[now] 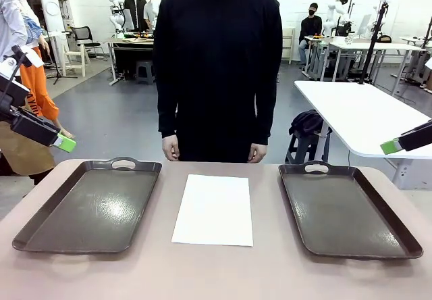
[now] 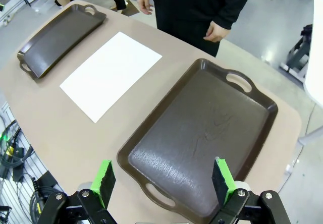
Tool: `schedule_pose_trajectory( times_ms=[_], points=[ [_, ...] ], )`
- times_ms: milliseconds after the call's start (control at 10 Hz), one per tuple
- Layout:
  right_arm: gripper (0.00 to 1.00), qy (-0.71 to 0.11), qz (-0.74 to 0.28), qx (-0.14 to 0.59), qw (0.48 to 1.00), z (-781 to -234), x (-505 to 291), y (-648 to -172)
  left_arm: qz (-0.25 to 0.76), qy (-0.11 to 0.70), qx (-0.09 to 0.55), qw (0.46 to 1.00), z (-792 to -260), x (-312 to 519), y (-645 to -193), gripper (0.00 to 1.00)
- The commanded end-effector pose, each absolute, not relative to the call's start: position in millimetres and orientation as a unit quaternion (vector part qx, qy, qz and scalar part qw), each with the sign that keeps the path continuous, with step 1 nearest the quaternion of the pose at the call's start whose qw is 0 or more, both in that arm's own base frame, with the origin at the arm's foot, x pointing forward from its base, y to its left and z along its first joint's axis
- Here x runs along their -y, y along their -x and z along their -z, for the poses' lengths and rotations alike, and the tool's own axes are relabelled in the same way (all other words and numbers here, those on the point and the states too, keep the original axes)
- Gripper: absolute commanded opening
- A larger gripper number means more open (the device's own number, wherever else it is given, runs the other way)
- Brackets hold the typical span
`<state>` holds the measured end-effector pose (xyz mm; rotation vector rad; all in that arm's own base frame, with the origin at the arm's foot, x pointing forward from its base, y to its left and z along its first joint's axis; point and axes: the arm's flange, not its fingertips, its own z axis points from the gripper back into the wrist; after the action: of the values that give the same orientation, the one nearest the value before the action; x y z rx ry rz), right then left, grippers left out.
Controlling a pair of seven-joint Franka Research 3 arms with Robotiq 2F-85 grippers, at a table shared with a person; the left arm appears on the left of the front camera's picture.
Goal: Sort the A4 documents.
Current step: Receive the A4 Paper.
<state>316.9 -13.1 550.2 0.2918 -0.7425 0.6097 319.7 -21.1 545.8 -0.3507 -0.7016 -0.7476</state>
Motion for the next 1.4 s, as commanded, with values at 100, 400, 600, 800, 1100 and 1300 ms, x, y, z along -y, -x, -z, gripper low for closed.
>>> schedule_pose_trajectory(
  times_ms=[100,400,600,800,1100,1300],
  points=[
    [1.00,-0.140,-0.289,0.355,0.878,-550.0,13.0,-317.5,0.358,0.169,0.335,0.855,-546.2,22.1,-319.6,1.00],
    [1.00,-0.140,-0.289,0.355,0.878,-550.0,13.0,-317.5,0.358,0.169,0.335,0.855,-546.2,22.1,-319.6,1.00],
    [1.00,-0.140,-0.289,0.355,0.878,-550.0,13.0,-317.5,0.358,0.169,0.335,0.855,-546.2,22.1,-319.6,1.00],
    [1.00,-0.140,-0.289,0.355,0.878,-550.0,13.0,-317.5,0.358,0.169,0.335,0.855,-546.2,22.1,-319.6,1.00],
    [1.00,-0.140,-0.289,0.355,0.878,-550.0,13.0,-317.5,0.358,0.169,0.335,0.855,-546.2,22.1,-319.6,1.00],
    [1.00,-0.140,-0.289,0.355,0.878,-550.0,13.0,-317.5,0.358,0.169,0.335,0.855,-546.2,22.1,-319.6,1.00]
  ],
)
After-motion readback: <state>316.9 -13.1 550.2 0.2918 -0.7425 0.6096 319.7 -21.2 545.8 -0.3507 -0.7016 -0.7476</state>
